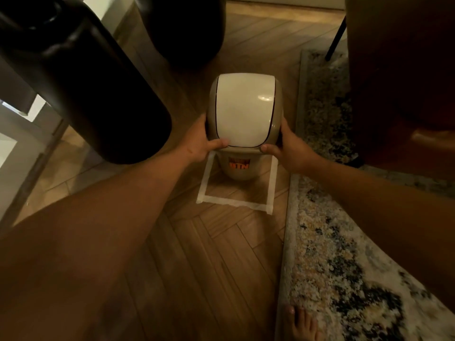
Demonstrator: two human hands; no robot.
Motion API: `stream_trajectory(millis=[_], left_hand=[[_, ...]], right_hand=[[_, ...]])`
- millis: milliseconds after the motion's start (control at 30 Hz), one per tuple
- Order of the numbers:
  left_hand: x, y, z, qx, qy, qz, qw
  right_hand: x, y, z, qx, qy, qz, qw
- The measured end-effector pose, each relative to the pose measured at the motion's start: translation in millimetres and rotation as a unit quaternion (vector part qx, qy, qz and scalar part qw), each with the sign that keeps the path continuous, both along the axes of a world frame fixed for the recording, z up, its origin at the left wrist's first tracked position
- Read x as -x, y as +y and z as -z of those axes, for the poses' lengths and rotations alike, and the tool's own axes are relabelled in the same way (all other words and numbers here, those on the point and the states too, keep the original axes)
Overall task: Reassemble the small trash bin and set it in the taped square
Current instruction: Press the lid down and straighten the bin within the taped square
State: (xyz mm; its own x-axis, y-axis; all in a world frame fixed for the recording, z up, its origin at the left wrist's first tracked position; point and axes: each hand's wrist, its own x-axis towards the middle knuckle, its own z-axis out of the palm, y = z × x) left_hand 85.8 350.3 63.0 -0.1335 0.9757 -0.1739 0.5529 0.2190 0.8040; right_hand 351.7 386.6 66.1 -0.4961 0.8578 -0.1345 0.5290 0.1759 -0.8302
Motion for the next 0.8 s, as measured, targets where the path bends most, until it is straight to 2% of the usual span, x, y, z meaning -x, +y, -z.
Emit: stream_trajectory(millis=[167,333,467,667,800], left_hand=[[-1,0,-6,0.02,0.0,-0.004,1.0],[-7,-19,-8,0.026,0.025,-0.034,0.999],[-5,-44,-5,0.028,0.063,-0.025,0.997],[-4,-65,-1,0.051,0.056,-0.015,0.997],[2,-66,-4,0.082,0.071,0.007,0.994]], right_hand=[[-1,-2,0,0.017,0.016,0.008,1.0],[4,-32,9,0.007,-0.013,0.114,0.993],[-3,-51,14,0.025,-0.019,0.112,0.993],[-4,-70,11,0.025,-0.047,0.12,0.991],[-11,-67,5,0.069,-0.048,0.096,0.992]])
